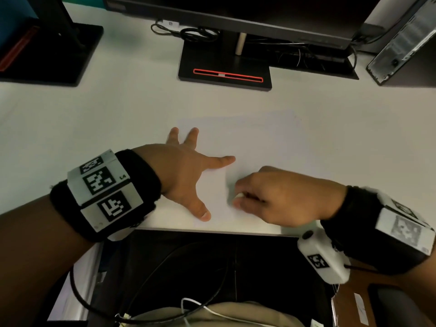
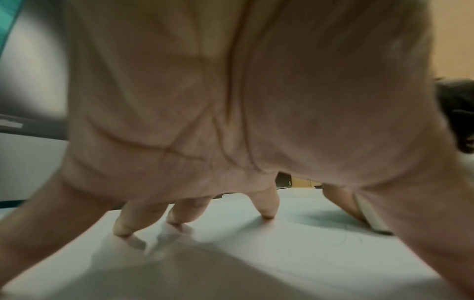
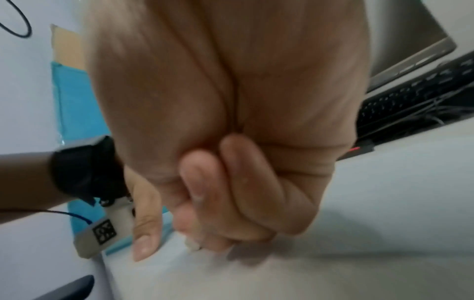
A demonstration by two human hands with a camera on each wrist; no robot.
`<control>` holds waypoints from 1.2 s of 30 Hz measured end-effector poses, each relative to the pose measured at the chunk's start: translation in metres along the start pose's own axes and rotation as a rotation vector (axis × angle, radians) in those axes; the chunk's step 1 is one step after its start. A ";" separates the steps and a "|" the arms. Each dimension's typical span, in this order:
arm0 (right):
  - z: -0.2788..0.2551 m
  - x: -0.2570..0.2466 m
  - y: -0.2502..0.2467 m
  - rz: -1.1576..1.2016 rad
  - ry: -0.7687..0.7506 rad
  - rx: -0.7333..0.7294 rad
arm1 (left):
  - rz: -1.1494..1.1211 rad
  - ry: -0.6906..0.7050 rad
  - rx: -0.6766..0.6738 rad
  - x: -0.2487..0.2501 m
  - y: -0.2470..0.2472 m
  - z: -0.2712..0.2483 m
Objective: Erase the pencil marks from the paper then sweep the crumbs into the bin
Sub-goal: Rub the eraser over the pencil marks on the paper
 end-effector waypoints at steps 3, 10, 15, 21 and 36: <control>0.000 0.020 -0.013 0.033 0.072 0.011 | -0.008 -0.002 0.000 -0.001 0.000 -0.001; 0.003 0.014 -0.006 0.036 0.033 -0.014 | -0.003 0.000 0.008 -0.002 0.001 0.001; 0.009 0.017 -0.016 -0.016 0.053 0.016 | -0.014 -0.004 0.006 -0.003 0.001 0.000; 0.011 0.029 -0.028 -0.007 0.120 -0.004 | -0.007 -0.006 0.004 -0.003 0.001 -0.001; 0.018 0.002 -0.012 0.023 -0.005 -0.049 | -0.006 -0.010 0.006 -0.002 0.001 0.000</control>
Point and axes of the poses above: each hand's wrist, its own z-axis towards the middle knuckle, its own y-axis out of the palm, x = y × z, the point moved 8 cm from there along z, towards the middle knuckle, and after that the axes turned 4 degrees about x, right-handed, at the moved point
